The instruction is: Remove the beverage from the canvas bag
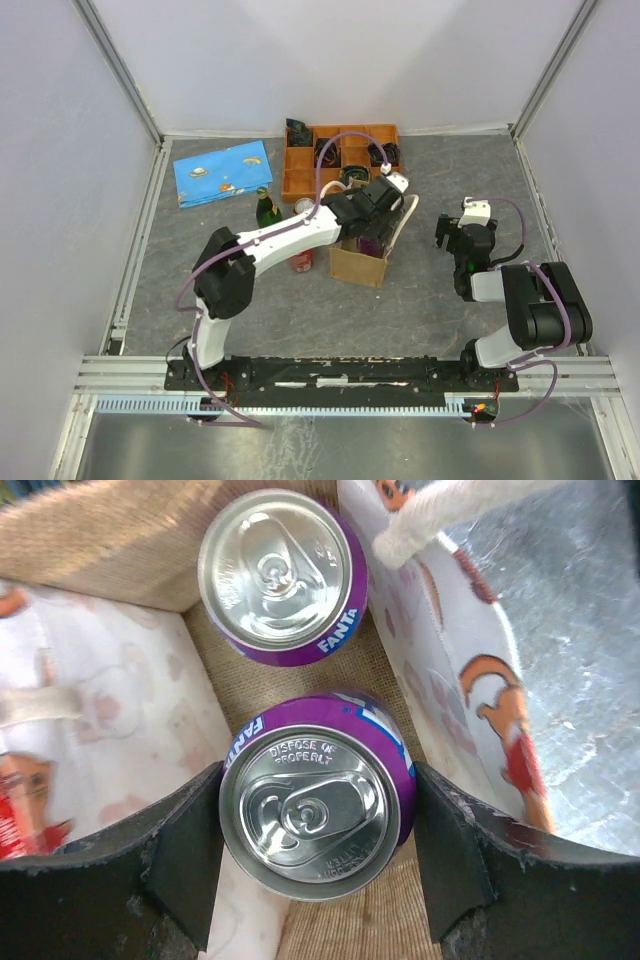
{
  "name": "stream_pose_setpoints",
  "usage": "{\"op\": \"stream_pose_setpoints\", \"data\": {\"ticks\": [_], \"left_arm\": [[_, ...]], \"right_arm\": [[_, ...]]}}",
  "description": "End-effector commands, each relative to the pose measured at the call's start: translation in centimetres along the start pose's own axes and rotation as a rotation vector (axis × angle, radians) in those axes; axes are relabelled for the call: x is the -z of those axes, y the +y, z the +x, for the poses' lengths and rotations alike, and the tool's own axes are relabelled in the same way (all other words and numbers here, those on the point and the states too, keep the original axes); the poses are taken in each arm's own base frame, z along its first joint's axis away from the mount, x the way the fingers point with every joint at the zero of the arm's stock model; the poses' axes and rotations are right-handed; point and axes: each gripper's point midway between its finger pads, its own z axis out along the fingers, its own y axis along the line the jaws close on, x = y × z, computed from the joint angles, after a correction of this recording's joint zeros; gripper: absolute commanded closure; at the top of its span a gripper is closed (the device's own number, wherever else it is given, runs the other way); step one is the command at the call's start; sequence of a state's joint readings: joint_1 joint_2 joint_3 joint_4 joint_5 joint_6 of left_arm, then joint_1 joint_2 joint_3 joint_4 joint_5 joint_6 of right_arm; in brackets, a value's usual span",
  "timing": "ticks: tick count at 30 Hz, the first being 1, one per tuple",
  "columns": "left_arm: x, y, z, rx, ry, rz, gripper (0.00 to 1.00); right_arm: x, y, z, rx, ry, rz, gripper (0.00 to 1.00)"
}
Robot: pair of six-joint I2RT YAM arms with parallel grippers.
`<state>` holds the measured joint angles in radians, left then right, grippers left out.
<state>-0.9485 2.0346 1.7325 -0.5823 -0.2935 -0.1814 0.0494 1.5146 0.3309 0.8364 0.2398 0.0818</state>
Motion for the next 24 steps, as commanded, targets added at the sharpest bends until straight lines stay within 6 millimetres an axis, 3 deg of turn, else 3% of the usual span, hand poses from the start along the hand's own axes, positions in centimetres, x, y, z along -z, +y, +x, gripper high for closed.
{"op": "stream_pose_setpoints", "data": {"ticks": [1,4,8,15,19,24], "left_arm": [[10.4,1.9,-11.1,0.048,-0.353,0.033,0.97],[13.7,2.8,-12.9,0.040,-0.410,0.028,0.97],[16.4,4.3,-13.9,0.041,-0.442,-0.012,0.97],[23.2,10.5,-14.6,0.102,-0.566,-0.232,0.97],[26.1,15.1,-13.1,0.177,-0.593,-0.362,0.97],[26.8,20.0,-8.9,0.273,-0.545,-0.456,0.97]], "right_arm": [[-0.5,0.2,-2.4,-0.021,-0.066,-0.005,0.01],[-0.5,0.1,-2.4,-0.019,-0.067,-0.004,0.01],[-0.5,0.2,-2.4,-0.021,-0.068,-0.005,0.01],[-0.5,0.1,-2.4,-0.020,-0.066,-0.004,0.01],[-0.5,0.2,-2.4,-0.021,-0.066,-0.005,0.01],[-0.5,0.2,-2.5,-0.021,-0.068,-0.005,0.01]]}}
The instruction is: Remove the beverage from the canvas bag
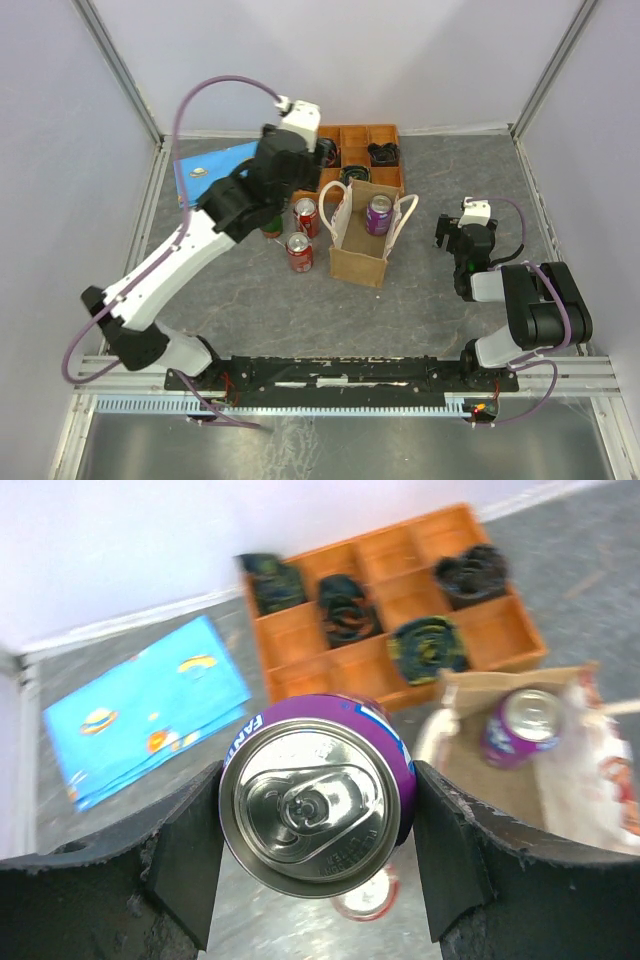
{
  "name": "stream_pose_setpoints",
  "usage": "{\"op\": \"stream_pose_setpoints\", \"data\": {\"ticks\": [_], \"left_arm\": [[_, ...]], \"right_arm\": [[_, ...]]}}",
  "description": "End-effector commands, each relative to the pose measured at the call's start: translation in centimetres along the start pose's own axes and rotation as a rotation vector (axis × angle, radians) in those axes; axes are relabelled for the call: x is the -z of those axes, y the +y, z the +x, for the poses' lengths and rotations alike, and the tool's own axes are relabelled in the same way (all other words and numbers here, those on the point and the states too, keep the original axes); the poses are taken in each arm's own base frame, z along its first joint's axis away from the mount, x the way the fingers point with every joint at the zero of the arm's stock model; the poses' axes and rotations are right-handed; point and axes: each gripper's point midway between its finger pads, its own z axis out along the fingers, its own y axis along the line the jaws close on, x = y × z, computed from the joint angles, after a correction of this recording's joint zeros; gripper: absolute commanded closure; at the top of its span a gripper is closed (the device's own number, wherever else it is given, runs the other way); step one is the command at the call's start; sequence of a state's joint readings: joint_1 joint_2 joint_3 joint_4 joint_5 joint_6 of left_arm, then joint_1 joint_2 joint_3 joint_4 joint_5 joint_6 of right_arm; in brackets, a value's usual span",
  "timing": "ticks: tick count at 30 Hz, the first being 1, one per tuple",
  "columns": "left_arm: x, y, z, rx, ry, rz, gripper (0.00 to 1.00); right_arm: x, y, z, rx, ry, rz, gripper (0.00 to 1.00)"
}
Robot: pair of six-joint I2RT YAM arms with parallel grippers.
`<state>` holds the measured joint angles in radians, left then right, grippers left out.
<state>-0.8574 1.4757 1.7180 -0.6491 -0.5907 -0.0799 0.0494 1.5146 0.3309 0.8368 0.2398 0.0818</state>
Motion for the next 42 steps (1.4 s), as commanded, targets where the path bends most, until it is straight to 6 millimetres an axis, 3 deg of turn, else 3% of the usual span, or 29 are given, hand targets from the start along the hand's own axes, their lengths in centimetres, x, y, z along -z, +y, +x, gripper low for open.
{"op": "stream_pose_setpoints", "data": {"ticks": [1,4,10,23,33,42], "left_arm": [[2.2,7.2,-1.0,0.113,-0.083,-0.185,0.97],[2.7,9.6,1.7,0.161,-0.052,-0.238,0.97],[2.9,11.4,6.7,0.232,0.005,-0.291,0.97],[-1.8,8.1,17.2,0.279,0.208,-0.209,0.97],[-4.2,7.2,22.4,0.240,0.344,-0.218,0.97],[-5.6,6.6,25.0,0.236,0.409,-0.224,0.97]], "right_arm": [[-0.5,0.2,-2.4,-0.021,-0.067,-0.006,0.01],[-0.5,0.2,-2.4,-0.019,-0.067,-0.005,0.01],[-0.5,0.2,-2.4,-0.021,-0.066,-0.004,0.01],[-0.5,0.2,-2.4,-0.021,-0.067,-0.005,0.01],[-0.5,0.2,-2.4,-0.019,-0.067,-0.005,0.01],[-0.5,0.1,-2.3,-0.020,-0.065,-0.004,0.01]]}}
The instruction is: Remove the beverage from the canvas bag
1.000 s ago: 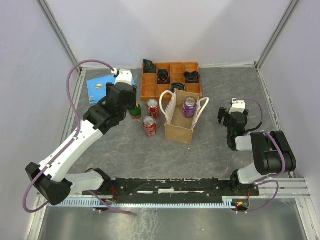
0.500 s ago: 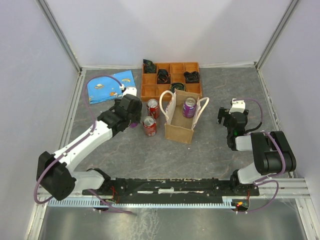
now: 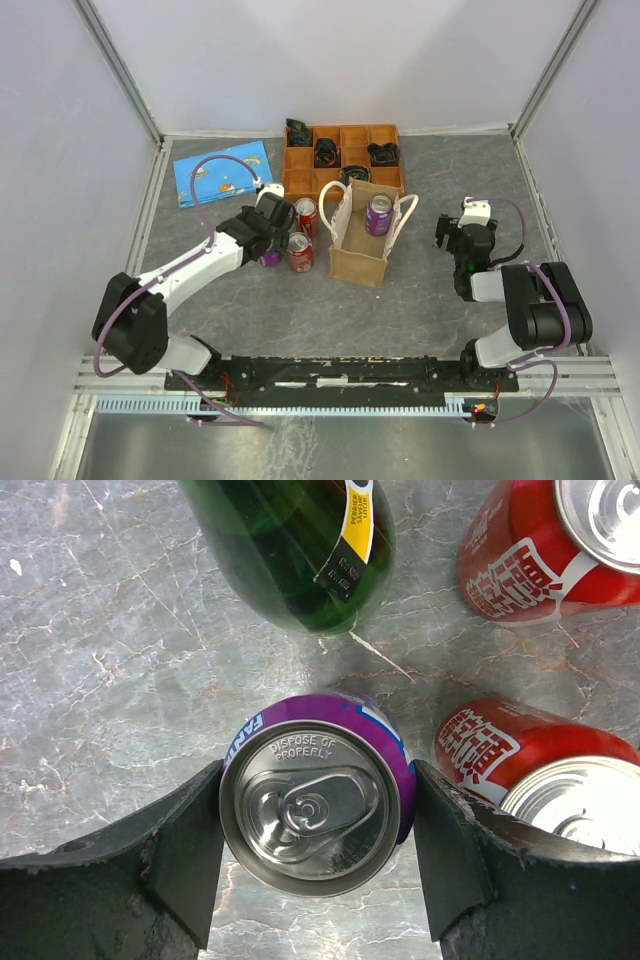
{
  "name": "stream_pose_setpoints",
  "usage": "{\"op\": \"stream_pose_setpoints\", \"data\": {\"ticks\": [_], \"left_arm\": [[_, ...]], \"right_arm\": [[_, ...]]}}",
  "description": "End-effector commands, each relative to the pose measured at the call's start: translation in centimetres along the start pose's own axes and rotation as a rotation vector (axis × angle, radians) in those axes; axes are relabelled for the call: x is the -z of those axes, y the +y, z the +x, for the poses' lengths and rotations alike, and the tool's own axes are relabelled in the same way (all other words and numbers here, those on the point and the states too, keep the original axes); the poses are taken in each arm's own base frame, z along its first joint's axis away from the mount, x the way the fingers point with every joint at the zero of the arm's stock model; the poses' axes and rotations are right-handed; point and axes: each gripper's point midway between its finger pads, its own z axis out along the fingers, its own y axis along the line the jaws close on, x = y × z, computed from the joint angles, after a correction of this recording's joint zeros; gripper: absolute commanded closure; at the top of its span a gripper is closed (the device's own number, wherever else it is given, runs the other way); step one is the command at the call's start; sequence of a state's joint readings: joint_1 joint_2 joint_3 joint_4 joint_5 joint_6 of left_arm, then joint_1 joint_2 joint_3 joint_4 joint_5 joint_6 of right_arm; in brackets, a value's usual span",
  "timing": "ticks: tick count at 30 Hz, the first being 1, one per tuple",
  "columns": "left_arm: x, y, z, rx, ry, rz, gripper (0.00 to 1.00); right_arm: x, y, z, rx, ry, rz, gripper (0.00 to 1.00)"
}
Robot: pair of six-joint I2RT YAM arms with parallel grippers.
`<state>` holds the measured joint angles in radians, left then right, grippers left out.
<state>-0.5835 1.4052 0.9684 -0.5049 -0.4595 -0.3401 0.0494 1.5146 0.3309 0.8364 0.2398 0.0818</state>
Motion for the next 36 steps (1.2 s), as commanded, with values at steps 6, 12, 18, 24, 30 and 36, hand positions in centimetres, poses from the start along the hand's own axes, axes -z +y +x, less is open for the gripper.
{"op": "stream_pose_setpoints", "data": {"ticks": [6,12,18,24,30,36], "left_arm": [[-1.3,-0.5,-1.8,0.104,-0.061,-0.010,0.80],[-1.6,0.1,-1.1,0.102,-0.039,-0.045,0.34],[-0.8,0.5,-1.5,0.126,-0.059,-0.050,0.01],[2.4,1.1,-5.3,0.169,-0.162,-0.020,0.01],[8.9,1.7,-12.5,0.211,-0.381,0.080,0.06],[14.8,-2.3,-18.7,0.165,-0.568,0.359,0.12]], "right_arm": [[-0.5,0.2,-2.4,-0.020,-0.067,-0.005,0.01],[-0.5,0.2,-2.4,-0.020,-0.067,-0.005,0.01],[-0.5,0.2,-2.4,-0.020,-0.066,-0.005,0.01],[-0.5,0.1,-2.5,-0.021,-0.068,-0.004,0.01],[-0.5,0.2,-2.4,-0.021,-0.065,-0.005,0.01],[-0.5,0.1,-2.4,-0.020,-0.067,-0.004,0.01]]}}
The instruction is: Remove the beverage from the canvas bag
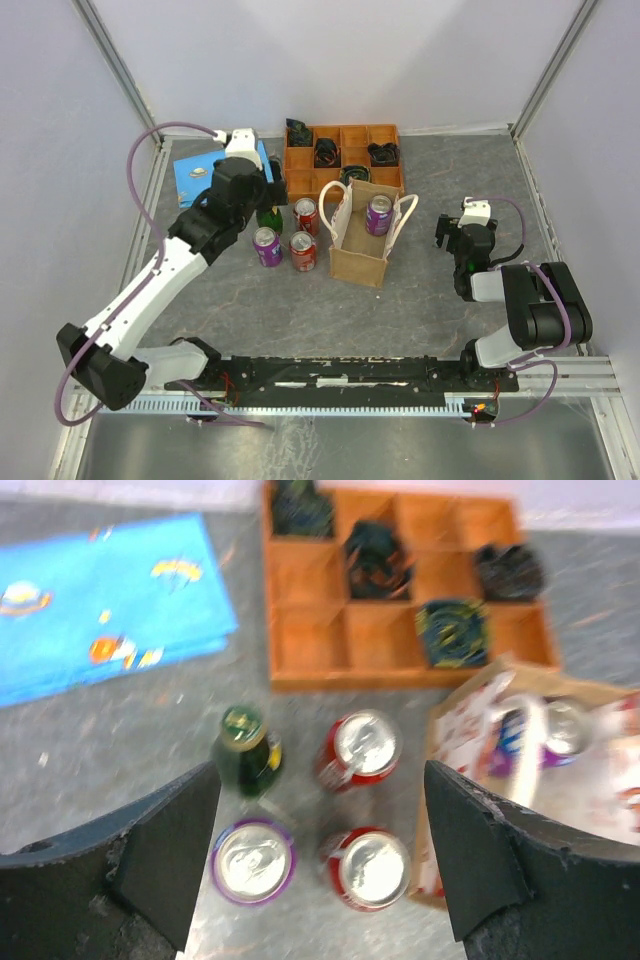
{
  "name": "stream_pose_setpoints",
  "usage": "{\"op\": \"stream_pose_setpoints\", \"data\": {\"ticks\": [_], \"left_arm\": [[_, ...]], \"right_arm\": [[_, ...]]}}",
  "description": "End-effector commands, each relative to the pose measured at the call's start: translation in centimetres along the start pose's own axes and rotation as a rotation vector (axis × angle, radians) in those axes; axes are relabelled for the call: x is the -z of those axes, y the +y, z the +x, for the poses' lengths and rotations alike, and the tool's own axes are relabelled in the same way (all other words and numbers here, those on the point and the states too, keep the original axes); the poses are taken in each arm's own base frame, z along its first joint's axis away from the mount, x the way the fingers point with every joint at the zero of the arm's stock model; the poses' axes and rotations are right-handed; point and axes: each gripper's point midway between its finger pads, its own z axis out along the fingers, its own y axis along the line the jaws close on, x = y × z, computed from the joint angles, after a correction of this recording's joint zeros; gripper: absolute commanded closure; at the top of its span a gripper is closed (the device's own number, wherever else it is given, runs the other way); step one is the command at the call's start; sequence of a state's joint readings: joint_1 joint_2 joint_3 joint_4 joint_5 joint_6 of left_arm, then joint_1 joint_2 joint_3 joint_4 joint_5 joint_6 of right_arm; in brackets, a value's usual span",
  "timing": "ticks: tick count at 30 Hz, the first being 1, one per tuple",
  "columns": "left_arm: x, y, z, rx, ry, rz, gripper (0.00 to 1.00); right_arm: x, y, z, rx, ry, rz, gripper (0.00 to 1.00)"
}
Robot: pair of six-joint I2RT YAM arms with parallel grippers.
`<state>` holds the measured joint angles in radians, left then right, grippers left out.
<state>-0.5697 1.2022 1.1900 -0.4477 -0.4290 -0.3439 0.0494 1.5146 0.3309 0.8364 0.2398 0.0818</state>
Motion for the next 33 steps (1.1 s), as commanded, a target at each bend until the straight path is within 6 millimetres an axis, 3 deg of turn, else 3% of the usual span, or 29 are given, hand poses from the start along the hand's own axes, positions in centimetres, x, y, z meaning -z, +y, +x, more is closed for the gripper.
{"op": "stream_pose_setpoints", "data": {"ticks": [1,7,13,23,28,33], "left_arm": [[1.9,-5.7,-5.9,-0.044,-0.151,0.259,0.12],[1.8,-14.0,-5.8,-0.234,-0.161,0.409,0.12],[-0.1,-21.7,-3.4,-0.368,-0.116,0.566,0.14],[-5.3,-25.6,1.3,-0.400,0.048,0.588,0.18],[-8.1,-25.4,4.7,-0.442,0.122,0.535,0.18],[-10.2,-24.0,6.7,-0.431,0.176,0.490,0.17]], "right_arm": [[-0.5,0.2,-2.4,-0.020,-0.066,-0.005,0.01],[-0.5,0.1,-2.4,-0.020,-0.065,-0.004,0.01],[-0.5,0.1,-2.4,-0.020,-0.066,-0.004,0.01],[-0.5,0.2,-2.4,-0.020,-0.066,-0.005,0.01],[-0.5,0.2,-2.4,-0.020,-0.065,-0.005,0.01],[-0.5,0.2,-2.4,-0.021,-0.067,-0.005,0.01]]}}
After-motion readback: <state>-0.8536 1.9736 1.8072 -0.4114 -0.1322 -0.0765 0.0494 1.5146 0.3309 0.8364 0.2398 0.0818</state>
